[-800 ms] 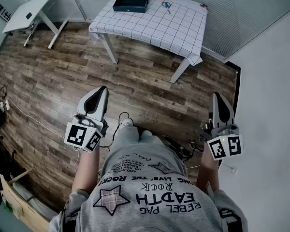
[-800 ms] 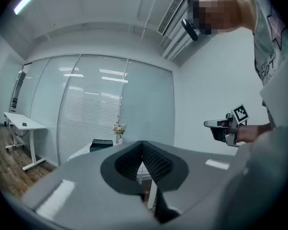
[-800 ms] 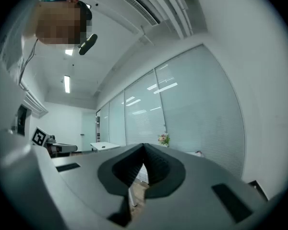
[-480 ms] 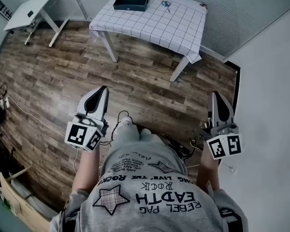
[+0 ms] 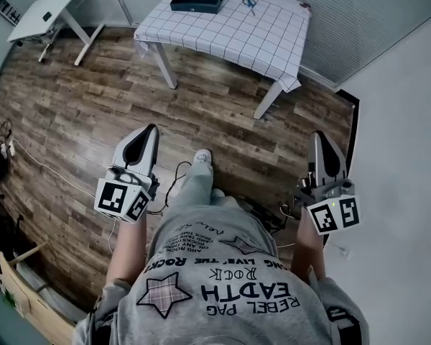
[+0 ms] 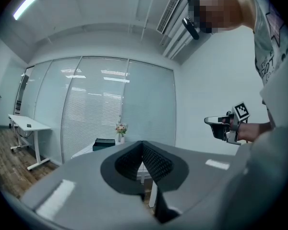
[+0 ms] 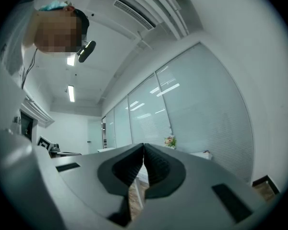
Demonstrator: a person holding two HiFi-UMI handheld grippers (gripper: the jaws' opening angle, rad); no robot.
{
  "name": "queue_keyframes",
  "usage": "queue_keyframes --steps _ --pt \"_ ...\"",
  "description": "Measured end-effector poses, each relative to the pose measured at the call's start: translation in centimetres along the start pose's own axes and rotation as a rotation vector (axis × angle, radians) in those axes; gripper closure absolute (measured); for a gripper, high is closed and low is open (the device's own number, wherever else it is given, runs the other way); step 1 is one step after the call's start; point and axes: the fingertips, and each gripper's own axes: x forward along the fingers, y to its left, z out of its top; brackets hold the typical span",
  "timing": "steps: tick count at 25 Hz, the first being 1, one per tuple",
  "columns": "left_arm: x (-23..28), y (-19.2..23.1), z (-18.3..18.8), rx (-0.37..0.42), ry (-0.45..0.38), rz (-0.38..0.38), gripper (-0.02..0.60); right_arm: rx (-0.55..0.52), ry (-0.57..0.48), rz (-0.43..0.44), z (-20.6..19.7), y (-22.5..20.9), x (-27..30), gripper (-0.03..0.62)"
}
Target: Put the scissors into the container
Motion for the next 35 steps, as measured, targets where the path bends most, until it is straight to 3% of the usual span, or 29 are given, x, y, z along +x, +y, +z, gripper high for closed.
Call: queue_keyframes --steps 13,25,35 --pt "8.7 3.6 1.3 -0.01 -0.034 -0.052 0.572 0.01 0.0 -0.002 0.5 -3.3 7.2 0.577" --pt "17.0 11.2 2.5 -0.018 -0.027 -0.059 0.572 0.026 -0.002 0.019 0.0 -5.0 18.3 0.577" --pt "22.9 16.6 3.3 -0.011 -0.033 -0.12 0.572 0.024 -0.01 0.001 -0.2 -5.7 25.8 0.577"
